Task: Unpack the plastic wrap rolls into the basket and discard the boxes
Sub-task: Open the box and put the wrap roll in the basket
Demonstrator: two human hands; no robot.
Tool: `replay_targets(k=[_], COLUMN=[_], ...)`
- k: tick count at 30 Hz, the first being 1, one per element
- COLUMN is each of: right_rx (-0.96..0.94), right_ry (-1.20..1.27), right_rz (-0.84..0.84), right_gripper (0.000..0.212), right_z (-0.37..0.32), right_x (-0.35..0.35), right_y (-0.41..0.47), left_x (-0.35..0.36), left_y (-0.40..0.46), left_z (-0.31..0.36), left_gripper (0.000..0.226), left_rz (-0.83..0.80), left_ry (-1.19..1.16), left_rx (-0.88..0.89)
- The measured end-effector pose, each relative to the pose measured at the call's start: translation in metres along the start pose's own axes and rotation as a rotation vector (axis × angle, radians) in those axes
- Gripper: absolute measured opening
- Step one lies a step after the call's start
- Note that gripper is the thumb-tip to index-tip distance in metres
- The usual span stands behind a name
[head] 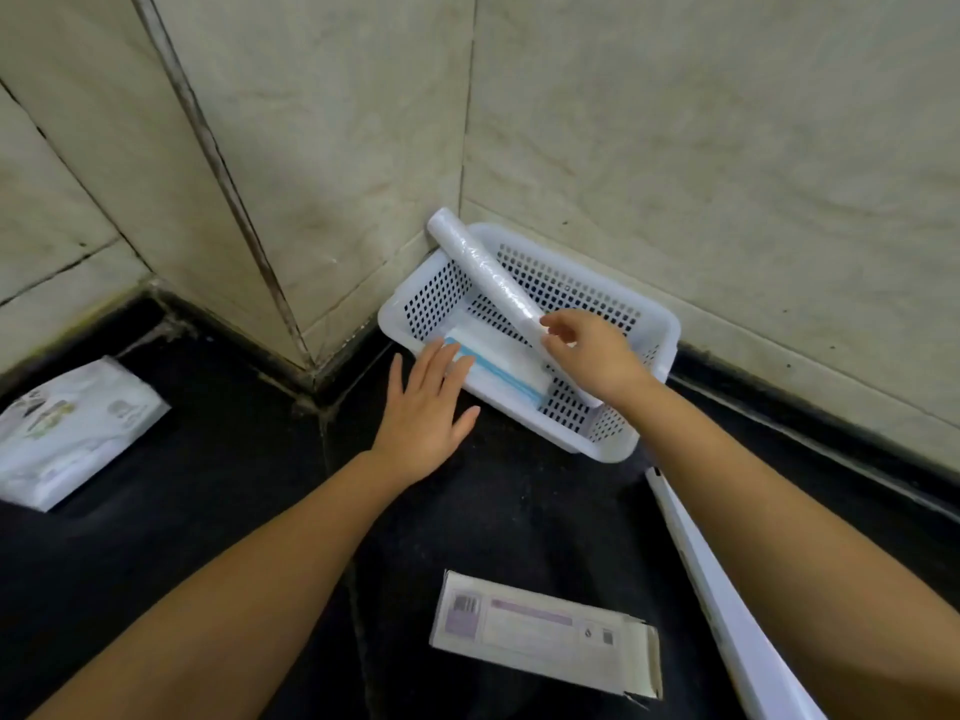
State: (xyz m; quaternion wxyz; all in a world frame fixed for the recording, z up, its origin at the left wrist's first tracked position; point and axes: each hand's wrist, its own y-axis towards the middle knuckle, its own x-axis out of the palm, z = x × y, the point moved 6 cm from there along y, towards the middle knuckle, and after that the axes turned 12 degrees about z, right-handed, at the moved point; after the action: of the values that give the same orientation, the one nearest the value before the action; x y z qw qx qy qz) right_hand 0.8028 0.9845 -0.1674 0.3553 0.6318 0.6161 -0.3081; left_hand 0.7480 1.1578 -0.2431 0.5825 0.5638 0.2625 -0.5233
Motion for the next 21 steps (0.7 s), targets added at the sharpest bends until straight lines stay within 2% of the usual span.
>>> replay_targets(k=[3,5,7,9,11,12,16,21], right_rx=[0.100,0.200,0.298,0.391,0.452,0.462,0.483,0.554], right_ry=[0.076,0.043,-0.103,-0.215,-0.230,-0.229,-0.262,-0.231], right_rz=[0.119,0.093,0.019,-0.044,-0.057,-0.053,0.005,0.006], right_gripper=[0.026,0.024,0.029,0.048,0.064,0.068,0.069,0.058], right_z=[0.049,0.091,0.137,0.172,0.187,0.190,0.194,0.209], right_x=[-0.056,-0.069,-0.074,-0.069,-0.060,-0.054,-0.040,-0.046], right_y=[-0.036,-0.072,-0.122,-0.172,-0.214,-0.230,-0.261,-0.253], left_x=[-0.014,-0.020,-0.019,-0.013,-0.004,0.002,0.035,0.033], left_y=[0.000,-0.001,-0.010,-0.030,-0.050,-0.057,-0.073,-0.080], left_z=[0.020,0.055,0.119,0.183,0.232,0.248,0.265,0.263], left_gripper=[0.058,0.054,0.047,0.043,0.040,0.039,0.030,0.020], left_rz=[0.019,0.019,-0.052,-0.162,-0.143,-0.148,-0.400,-0.489], left_ry=[0.046,-0.017,-0.164,-0.250,-0.173,-0.117,0.032,0.091], left_rx=[-0.026,0.068,0.285,0.517,0.732,0.779,0.717,0.762])
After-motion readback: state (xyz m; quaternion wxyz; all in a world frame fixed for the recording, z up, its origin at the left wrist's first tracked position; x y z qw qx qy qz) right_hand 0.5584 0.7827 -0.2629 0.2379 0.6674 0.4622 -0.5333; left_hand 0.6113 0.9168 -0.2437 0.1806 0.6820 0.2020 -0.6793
